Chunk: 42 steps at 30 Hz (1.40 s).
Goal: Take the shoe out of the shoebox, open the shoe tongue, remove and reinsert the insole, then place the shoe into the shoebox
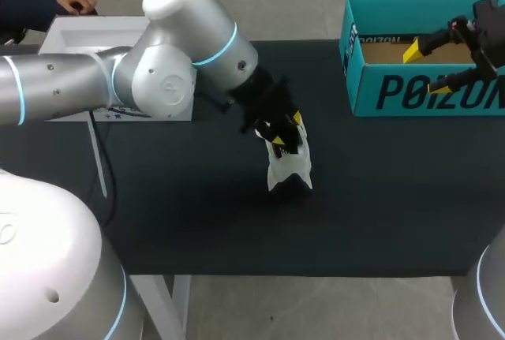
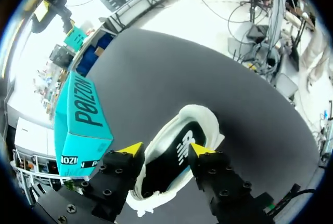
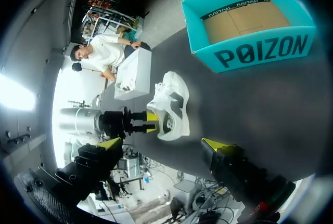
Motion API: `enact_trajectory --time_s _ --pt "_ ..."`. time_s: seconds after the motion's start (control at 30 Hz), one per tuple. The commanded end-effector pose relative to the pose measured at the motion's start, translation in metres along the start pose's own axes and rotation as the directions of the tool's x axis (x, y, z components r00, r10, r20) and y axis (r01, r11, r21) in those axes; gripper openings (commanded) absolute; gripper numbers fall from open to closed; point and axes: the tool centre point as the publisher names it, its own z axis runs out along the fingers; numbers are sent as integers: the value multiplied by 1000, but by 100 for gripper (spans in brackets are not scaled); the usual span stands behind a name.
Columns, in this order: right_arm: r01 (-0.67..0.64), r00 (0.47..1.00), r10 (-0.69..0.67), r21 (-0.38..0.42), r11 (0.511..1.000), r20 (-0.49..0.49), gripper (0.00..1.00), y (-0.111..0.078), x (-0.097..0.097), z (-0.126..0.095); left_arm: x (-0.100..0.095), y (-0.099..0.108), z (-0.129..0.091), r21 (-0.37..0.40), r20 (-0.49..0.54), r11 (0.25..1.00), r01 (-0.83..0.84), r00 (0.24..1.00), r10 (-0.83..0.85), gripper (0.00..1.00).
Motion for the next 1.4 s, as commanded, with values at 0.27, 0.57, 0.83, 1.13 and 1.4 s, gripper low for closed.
enact_trajectory --time_s 0.27,0.57,0.83,1.13,1.4 --pt "-2 1000 2 1 1000 4 100 1 0 0 -4 4 12 -88 -452 986 -145 887 90 0" --pt "-2 1000 2 1 1000 4 100 1 0 0 11 17 32 -95 -522 981 -167 848 94 0" --pt "-2 1000 2 1 1000 4 100 1 0 0 27 30 48 -74 -550 981 -182 828 112 0" --pt "-2 1000 2 1 1000 4 100 1 0 0 35 40 71 -97 -513 965 -245 843 163 0" --pt "-2 1000 2 1 1000 4 100 1 0 0 42 40 85 -83 -484 964 -254 855 184 0"
